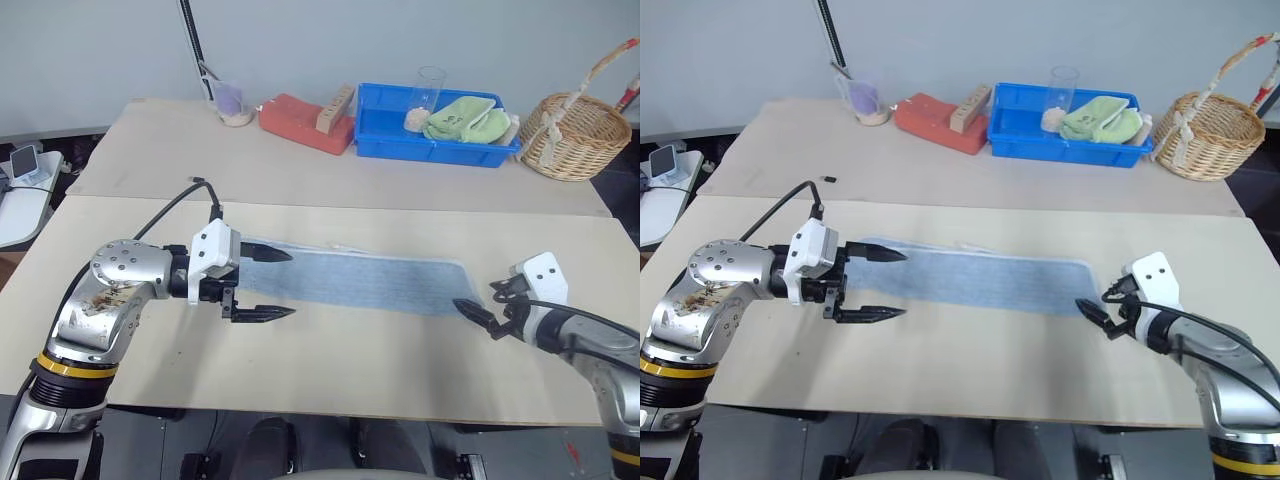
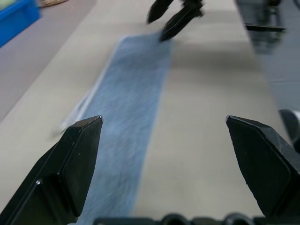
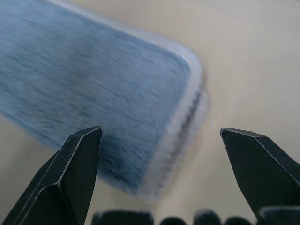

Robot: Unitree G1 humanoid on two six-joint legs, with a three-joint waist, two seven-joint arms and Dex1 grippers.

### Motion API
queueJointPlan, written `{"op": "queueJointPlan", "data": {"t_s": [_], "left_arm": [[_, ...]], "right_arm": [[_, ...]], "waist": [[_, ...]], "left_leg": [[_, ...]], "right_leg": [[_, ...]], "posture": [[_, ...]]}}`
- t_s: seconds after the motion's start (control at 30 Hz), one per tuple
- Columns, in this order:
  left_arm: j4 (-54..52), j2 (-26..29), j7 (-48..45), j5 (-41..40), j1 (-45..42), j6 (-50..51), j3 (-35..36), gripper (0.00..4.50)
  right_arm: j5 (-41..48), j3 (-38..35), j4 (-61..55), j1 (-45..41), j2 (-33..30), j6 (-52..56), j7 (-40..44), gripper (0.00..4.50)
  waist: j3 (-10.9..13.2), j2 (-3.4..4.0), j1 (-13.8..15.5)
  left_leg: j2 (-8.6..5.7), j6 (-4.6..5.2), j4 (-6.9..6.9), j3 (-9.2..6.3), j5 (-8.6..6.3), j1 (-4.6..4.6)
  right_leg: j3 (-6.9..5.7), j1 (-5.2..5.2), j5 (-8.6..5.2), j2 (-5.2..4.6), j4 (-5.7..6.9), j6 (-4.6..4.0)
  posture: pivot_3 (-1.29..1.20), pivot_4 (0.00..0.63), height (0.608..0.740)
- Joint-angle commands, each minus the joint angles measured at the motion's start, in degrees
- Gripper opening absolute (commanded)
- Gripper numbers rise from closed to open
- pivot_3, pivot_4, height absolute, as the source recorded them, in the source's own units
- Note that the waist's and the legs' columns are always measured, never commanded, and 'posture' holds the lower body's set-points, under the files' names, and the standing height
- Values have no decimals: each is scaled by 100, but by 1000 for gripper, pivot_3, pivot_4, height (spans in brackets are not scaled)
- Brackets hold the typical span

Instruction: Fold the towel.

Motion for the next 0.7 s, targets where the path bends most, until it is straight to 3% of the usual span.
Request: {"op": "queueJointPlan", "data": {"t_s": [0.03,0.23,0.33,0.7], "left_arm": [[-268,1,-166,-293,-107,-34,74,4500],[-310,25,-390,-535,-66,-107,140,4500],[-305,41,-415,-528,-50,-130,112,4500],[-204,-27,-298,-493,-42,-191,133,4500]], "right_arm": [[36,-21,135,-207,209,-28,-208,4462],[377,-215,498,-500,552,287,-366,4462],[428,-105,489,-487,559,326,-344,3736],[318,224,367,-350,509,-31,-271,15]], "waist": [[0,-1,-32],[0,0,-29],[0,0,-18],[0,-1,-30]], "left_leg": [[1,0,-2,1,0,8],[1,0,-9,4,0,13],[0,1,-9,5,-1,12],[2,2,-12,6,-1,18]], "right_leg": [[1,6,0,5,-2,0],[8,7,-1,7,-6,-1],[8,9,-1,5,-11,0],[8,13,-1,7,-14,0]], "posture": [[0,150,740],[0,150,740],[0,150,740],[0,150,740]]}}
